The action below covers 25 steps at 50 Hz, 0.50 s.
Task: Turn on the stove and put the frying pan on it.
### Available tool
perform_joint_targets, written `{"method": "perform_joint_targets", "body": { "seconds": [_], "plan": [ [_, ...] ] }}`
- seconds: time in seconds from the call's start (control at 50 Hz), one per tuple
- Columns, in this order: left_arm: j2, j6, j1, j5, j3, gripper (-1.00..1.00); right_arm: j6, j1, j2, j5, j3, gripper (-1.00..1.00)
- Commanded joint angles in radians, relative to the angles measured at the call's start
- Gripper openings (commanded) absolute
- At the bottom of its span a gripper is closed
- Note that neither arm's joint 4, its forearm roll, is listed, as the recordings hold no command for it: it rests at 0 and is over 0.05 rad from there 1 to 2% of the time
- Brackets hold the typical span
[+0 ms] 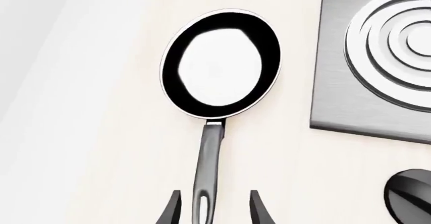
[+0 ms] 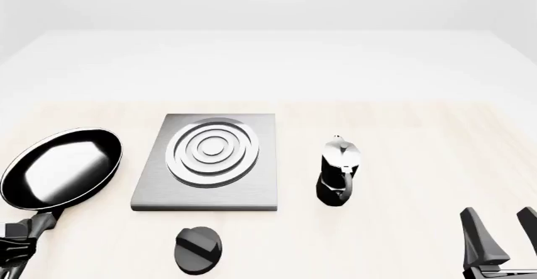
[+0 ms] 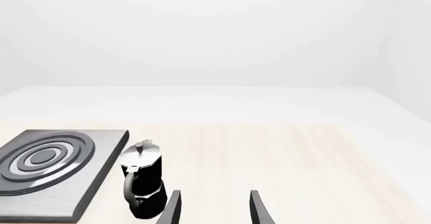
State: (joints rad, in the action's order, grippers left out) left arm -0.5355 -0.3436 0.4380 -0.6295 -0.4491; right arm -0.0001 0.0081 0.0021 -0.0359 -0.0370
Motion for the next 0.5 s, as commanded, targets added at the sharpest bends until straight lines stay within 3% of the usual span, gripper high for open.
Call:
{"method": "perform_joint_targets", "body": {
  "seconds": [0.02, 0.5],
  "plan": [
    [-0.042, -0.006, 0.02, 0.069, 0.044, 1.0, 0.0, 0.0, 0.0, 0.0, 0.0, 1.0],
    [-0.14, -0.009, 0.075, 0.183, 0.089, 1.0, 0.0, 0.0, 0.0, 0.0, 0.0, 1.0]
  ]
}}
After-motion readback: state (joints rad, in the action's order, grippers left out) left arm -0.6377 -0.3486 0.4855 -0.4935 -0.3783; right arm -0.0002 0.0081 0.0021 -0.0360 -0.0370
